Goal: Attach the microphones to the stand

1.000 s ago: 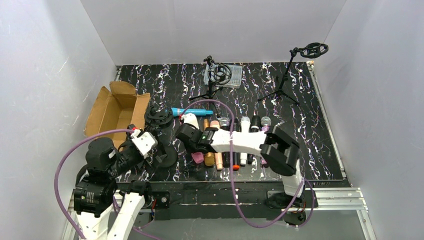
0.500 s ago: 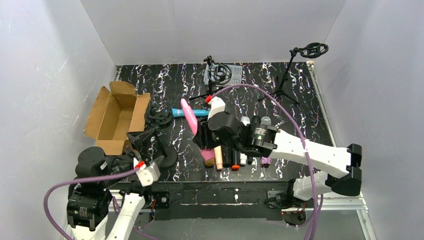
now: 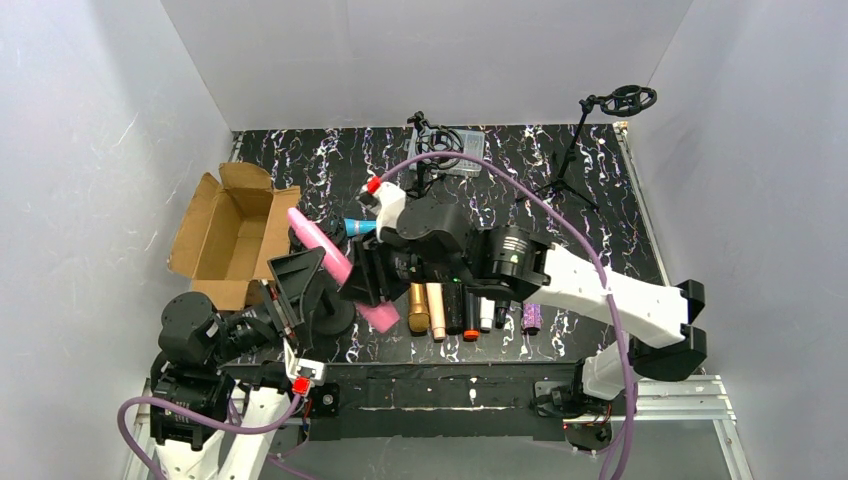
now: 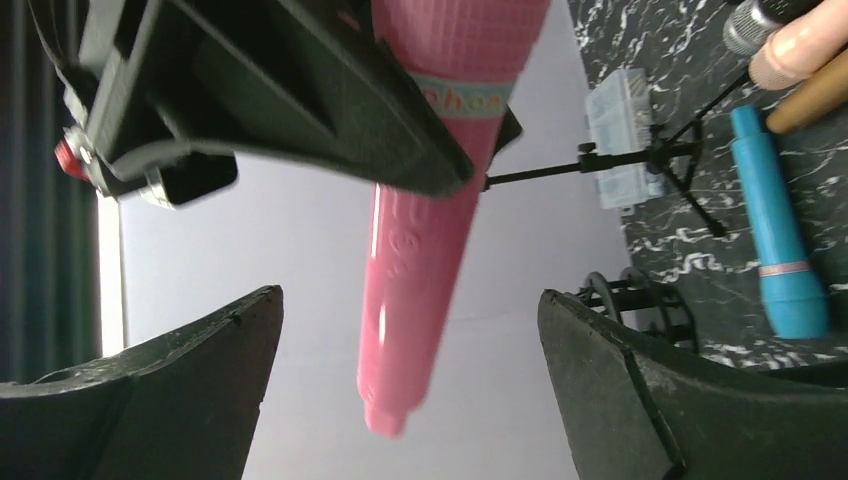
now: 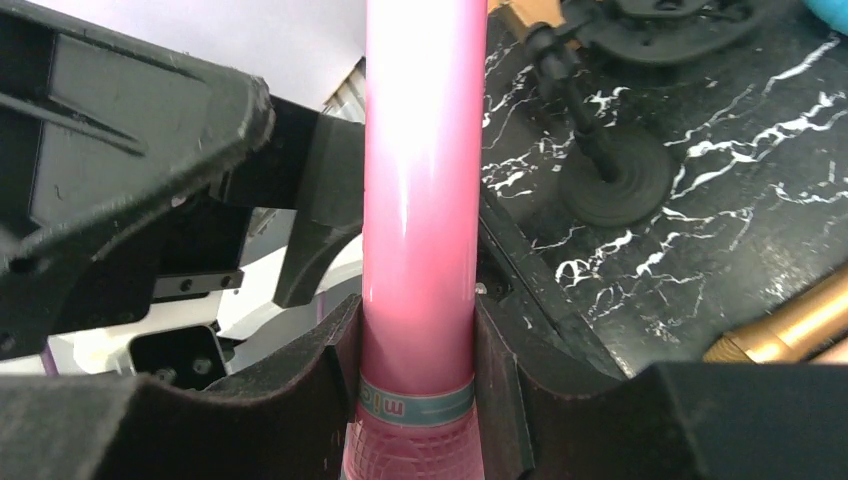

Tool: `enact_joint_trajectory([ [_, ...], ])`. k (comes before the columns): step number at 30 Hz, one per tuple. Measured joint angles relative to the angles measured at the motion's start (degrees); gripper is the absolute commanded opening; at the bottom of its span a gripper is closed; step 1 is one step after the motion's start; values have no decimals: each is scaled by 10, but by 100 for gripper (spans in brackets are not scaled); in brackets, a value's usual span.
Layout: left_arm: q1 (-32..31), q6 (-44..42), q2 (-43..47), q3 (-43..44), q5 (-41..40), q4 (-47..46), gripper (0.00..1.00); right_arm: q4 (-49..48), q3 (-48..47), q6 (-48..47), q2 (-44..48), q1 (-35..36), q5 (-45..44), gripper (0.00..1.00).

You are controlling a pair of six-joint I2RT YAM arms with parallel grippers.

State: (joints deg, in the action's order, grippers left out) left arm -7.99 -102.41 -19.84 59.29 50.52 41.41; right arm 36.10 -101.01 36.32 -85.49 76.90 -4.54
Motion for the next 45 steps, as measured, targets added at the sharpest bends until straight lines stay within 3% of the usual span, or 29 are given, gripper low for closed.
enact_joint_trajectory([
  [4, 0, -31, 7, -15, 5, -31, 87, 0, -31, -7, -38, 13, 20, 5],
  [10, 0, -30, 10, -18, 1, -50, 34, 0, -34, -11, -50, 19, 33, 5],
  [12, 0, -26, 12, -19, -2, -53, 23, -4, -38, -12, -50, 20, 36, 5],
  [16, 0, -36, 19, -22, -10, -58, 30, 0, -49, -6, -49, 18, 52, 3],
  [19, 0, -37, 21, -22, -7, -57, 57, 2, -50, -8, -49, 18, 59, 2],
  [22, 0, -45, 21, -22, -2, -52, 65, 2, -50, -12, -50, 19, 69, 1],
  [26, 0, -47, 21, -22, -1, -47, 60, 2, -50, -17, -50, 19, 81, 1],
  [34, 0, -62, 20, -22, -5, -40, 24, 6, -50, -19, -55, 18, 102, 4],
  [36, 0, -72, 20, -23, -11, -31, 15, 10, -53, -16, -59, 14, 107, 12],
  [39, 1, -73, 20, -23, -18, -30, 0, 24, -73, -21, -73, 11, 112, 47],
  [42, 1, -68, 20, -23, -25, -31, 0, 49, -104, -30, -87, 9, 112, 75],
  [45, 0, -29, 19, -22, -24, -28, 0, 63, -167, -59, -111, 4, 99, 95],
])
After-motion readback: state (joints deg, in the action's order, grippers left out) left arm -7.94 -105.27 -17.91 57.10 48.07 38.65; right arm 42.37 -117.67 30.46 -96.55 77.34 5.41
